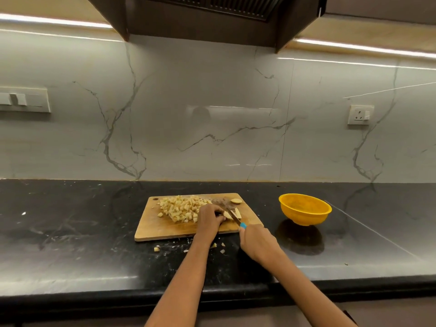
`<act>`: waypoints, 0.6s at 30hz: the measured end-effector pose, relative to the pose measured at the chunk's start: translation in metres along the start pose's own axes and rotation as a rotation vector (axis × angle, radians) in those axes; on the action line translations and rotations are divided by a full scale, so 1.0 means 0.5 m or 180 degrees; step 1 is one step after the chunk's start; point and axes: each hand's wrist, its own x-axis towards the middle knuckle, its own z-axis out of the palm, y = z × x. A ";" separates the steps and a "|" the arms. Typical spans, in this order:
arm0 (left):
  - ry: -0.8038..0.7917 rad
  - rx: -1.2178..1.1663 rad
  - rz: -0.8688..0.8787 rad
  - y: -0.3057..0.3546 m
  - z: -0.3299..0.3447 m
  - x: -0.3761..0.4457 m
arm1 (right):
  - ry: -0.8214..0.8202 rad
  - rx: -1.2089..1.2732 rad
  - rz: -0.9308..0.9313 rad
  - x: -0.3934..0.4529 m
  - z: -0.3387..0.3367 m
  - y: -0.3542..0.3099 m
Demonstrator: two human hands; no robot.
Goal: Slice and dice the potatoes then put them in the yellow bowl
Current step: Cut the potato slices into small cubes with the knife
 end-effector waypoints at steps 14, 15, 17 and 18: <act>-0.0113 0.0034 0.0069 -0.002 -0.002 0.004 | -0.0480 -0.0385 -0.0325 0.057 -0.011 -0.040; -0.0088 0.0020 0.0054 0.002 -0.003 0.001 | -0.0442 -0.0448 -0.0346 0.060 -0.008 -0.044; -0.0003 0.0039 0.0041 0.005 -0.007 -0.001 | -0.0404 -0.0523 -0.0362 0.062 -0.006 -0.048; 0.0018 0.0041 0.0028 0.003 -0.003 0.000 | -0.0400 -0.0543 -0.0352 0.055 -0.008 -0.044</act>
